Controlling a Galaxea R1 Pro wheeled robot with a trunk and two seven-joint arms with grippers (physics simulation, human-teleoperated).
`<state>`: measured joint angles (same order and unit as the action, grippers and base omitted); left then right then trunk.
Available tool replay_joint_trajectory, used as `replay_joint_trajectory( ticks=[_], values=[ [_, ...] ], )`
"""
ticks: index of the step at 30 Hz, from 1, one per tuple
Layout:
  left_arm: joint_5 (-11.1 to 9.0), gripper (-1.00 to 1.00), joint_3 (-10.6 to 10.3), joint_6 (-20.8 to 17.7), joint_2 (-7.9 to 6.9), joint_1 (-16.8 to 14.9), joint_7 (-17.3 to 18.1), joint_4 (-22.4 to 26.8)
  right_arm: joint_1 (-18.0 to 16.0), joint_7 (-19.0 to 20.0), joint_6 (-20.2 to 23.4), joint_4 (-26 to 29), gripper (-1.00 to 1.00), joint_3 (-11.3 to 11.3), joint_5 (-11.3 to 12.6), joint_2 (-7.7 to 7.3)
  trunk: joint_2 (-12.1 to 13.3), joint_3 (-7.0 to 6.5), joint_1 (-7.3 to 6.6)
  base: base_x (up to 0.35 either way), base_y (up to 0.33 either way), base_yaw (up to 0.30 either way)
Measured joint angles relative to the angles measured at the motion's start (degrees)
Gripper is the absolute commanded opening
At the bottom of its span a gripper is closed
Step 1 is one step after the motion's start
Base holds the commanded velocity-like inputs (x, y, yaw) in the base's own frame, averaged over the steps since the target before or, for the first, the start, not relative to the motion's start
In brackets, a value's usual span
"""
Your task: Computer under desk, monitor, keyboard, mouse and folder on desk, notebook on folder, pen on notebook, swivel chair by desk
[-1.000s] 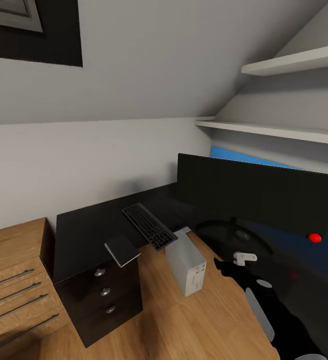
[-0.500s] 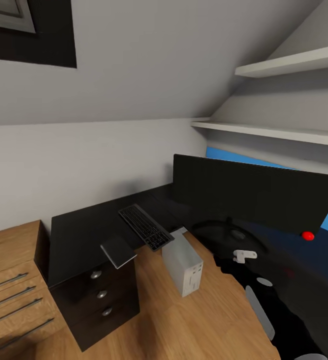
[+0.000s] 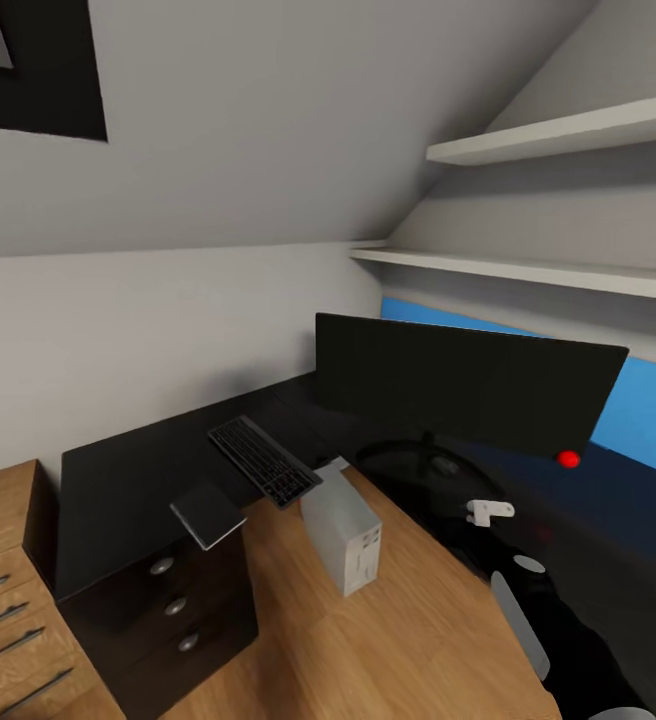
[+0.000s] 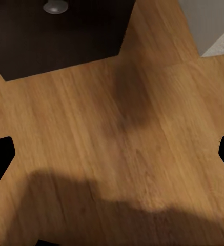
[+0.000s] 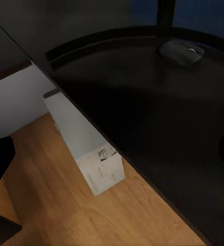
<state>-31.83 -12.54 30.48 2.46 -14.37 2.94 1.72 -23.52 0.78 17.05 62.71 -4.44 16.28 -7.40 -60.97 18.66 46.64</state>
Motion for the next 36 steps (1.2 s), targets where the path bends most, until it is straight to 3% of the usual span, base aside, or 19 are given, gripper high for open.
replay_joint_trajectory(
  ticks=[16,26,36],
  values=[
    [0.0,1.0,0.1,0.0,-0.02,0.0,0.0,0.0,0.0,0.1,-0.5,-0.5,1.0,-0.1,-0.2,0.05,0.0,-0.65,0.0,0.002,0.0,-0.109],
    [-0.1,1.0,0.1,0.0,-0.08,0.0,0.0,0.0,0.0,-0.1,-5.9,-1.8,1.0,-0.1,-0.4,0.15,0.0,-0.68,-0.03,0.175,0.0,-0.006],
    [-0.1,1.0,0.1,0.0,-0.07,0.0,0.0,0.0,0.0,-4.8,-8.5,-3.4,1.0,-0.3,-0.7,0.39,0.0,-0.68,-0.02,0.25,0.0,-0.001]
  ],
)
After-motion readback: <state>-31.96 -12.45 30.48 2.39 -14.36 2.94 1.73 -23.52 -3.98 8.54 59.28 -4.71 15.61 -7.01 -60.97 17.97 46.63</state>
